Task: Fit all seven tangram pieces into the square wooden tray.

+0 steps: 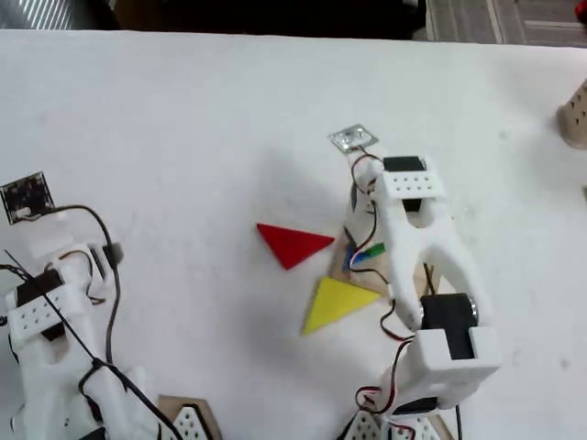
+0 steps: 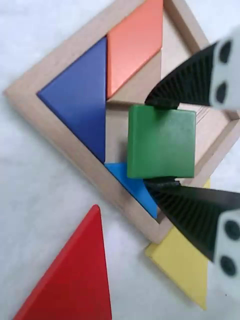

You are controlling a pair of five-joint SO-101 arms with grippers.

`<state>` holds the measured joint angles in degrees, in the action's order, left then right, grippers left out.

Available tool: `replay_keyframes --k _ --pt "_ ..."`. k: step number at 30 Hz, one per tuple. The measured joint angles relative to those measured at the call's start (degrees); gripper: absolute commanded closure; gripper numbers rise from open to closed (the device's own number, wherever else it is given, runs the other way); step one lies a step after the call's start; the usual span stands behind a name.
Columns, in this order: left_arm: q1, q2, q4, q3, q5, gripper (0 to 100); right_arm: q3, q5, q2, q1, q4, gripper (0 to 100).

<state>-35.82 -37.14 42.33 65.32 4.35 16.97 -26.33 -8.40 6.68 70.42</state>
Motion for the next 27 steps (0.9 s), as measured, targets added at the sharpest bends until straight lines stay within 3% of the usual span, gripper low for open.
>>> replay_keyframes --k 12,17,19,23,27 --pt "0.1 0.0 0.0 0.0 0.0 71 0.0 -1.3 3.5 0.3 2.9 75.6" --pt "1.5 0.0 0.0 0.0 0.0 71 0.1 -1.3 10.0 -1.5 8.4 90.7" --pt "3.4 0.0 0.1 0.0 0.0 71 1.8 -1.3 13.0 -2.5 9.1 98.8" --pt "9.9 0.0 1.9 0.0 -0.4 71 8.0 -1.3 17.6 -5.7 9.2 98.4" --pt "21.5 0.0 5.7 0.0 -4.3 71 15.7 -1.3 21.3 -10.3 7.2 98.1"
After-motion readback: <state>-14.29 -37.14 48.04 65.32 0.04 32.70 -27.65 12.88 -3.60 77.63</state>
